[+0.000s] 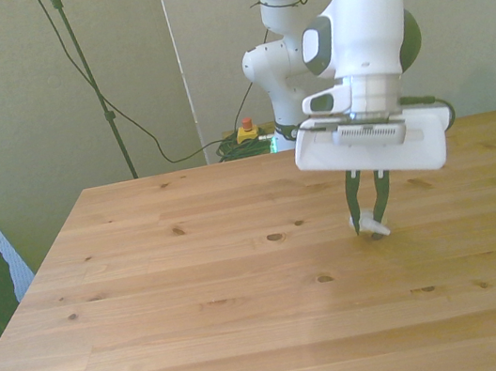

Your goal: Stand the sanitizer

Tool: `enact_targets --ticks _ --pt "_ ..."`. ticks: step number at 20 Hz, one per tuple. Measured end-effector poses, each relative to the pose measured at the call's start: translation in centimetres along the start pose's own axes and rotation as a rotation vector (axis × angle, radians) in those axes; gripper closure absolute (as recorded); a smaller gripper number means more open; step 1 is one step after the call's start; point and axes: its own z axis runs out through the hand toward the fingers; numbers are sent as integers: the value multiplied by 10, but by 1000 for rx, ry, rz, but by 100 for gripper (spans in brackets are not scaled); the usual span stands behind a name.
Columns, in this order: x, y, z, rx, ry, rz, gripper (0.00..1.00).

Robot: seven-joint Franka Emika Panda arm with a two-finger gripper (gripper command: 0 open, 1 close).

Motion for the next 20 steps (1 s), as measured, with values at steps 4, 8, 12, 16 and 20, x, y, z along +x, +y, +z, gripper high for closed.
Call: enact_targets --ticks 4,8,12,16,20 --pt "-13 9 -33 53 107 23 100" --pt "-22 9 -48 103 195 53 100" --pt "-22 8 -50 169 300 108 100" --pt "-17 5 -45 217 388 171 100" --pt "-16 1 -29 255 449 219 100"
